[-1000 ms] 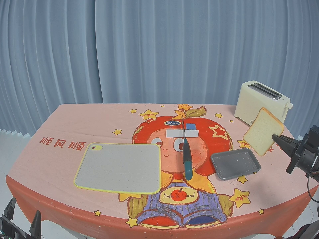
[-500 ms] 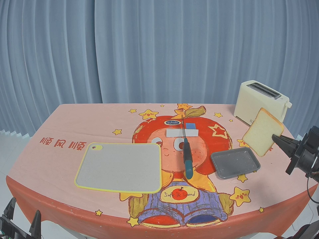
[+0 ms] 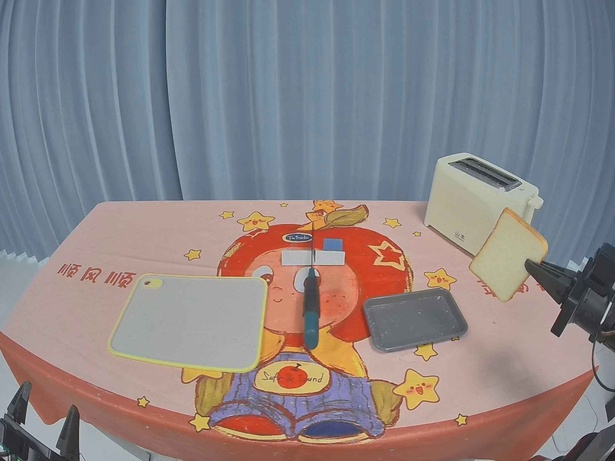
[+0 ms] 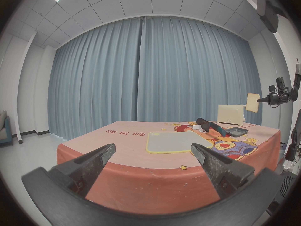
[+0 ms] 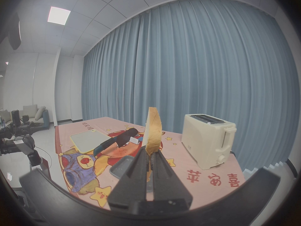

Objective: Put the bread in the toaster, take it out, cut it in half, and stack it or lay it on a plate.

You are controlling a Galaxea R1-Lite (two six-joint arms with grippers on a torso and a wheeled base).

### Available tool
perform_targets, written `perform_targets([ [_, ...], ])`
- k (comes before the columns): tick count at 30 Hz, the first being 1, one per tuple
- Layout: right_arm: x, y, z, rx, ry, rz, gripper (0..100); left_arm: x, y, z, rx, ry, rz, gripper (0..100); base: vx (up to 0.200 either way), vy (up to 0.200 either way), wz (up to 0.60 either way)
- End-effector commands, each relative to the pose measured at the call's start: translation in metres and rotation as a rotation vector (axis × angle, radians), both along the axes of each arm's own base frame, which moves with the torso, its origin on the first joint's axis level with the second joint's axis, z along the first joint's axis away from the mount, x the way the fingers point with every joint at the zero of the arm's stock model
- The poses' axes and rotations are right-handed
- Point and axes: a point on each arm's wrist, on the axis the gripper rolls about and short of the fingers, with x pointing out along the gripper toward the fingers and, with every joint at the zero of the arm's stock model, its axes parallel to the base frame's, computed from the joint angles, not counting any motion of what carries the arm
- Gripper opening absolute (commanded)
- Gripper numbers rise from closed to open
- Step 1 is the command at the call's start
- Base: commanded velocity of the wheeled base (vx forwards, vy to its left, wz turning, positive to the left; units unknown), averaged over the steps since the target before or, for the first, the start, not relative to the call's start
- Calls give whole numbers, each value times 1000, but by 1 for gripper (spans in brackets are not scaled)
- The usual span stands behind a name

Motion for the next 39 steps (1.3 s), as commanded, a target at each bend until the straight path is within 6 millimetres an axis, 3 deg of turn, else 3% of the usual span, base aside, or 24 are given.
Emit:
perform_targets([
  [1, 0, 0, 0, 0, 0, 0, 0, 0, 0, -5, 0, 1, 0, 100, 0, 0, 0],
  [20, 0, 0, 0, 9, 6, -2, 0, 0, 0, -5, 4, 1, 0, 100, 0, 0, 0],
  [39, 4, -14, 1, 17, 0, -48, 0, 0, 0, -5, 4, 1, 0, 100, 0, 0, 0],
])
